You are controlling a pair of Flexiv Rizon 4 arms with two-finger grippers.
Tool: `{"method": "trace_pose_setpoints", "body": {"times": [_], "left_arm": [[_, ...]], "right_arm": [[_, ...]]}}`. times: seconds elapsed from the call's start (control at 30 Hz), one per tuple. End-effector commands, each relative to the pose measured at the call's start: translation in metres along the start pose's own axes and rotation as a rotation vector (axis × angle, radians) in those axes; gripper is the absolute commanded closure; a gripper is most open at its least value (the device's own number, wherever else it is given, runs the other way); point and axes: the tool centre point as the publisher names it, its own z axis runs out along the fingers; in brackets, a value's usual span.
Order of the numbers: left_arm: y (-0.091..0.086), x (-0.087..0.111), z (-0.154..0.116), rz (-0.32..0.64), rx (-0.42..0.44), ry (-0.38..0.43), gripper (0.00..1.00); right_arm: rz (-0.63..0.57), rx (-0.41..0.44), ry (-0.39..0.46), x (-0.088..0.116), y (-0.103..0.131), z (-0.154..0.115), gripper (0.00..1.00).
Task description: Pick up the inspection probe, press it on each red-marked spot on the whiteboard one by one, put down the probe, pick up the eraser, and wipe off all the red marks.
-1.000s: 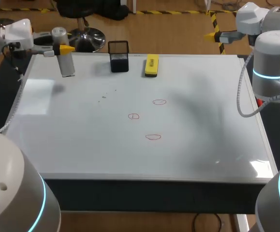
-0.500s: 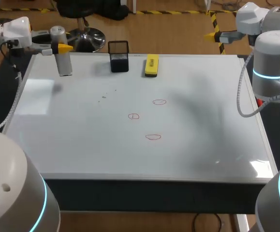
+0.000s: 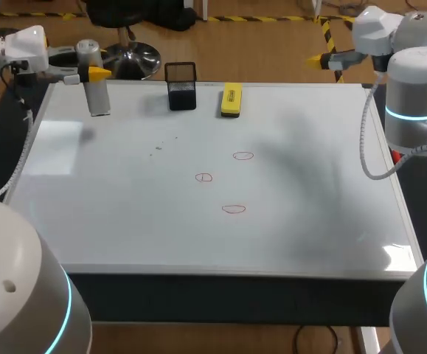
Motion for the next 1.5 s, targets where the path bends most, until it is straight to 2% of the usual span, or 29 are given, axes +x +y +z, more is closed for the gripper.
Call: {"method": "trace_pose_setpoints", "body": {"times": [0.03,0.27,0.5,0.67,1.03,1.5], "left_arm": [[-0.001,0.0,0.0,0.001,0.0,-0.002,1.0],[-0.001,0.0,0.0,0.001,0.0,-0.002,1.0],[-0.001,0.0,0.0,0.001,0.0,-0.002,1.0],[-0.001,0.0,0.0,0.001,0.0,-0.002,1.0],[-0.001,0.0,0.0,0.001,0.0,-0.002,1.0],[-0.001,0.0,0.0,0.001,0.0,-0.002,1.0]], "right_arm": [[-0.182,0.166,0.349,-0.002,0.009,0.033,0.0],[-0.457,0.291,0.692,0.027,0.021,0.078,0.0],[-0.731,0.38,0.908,0.052,0.022,0.107,0.0],[-0.905,0.428,0.989,0.064,0.021,0.117,0.0],[-1.247,0.514,1.227,0.089,0.007,0.127,0.0],[-1.549,0.487,1.328,0.1,-0.011,0.139,0.0]]}}
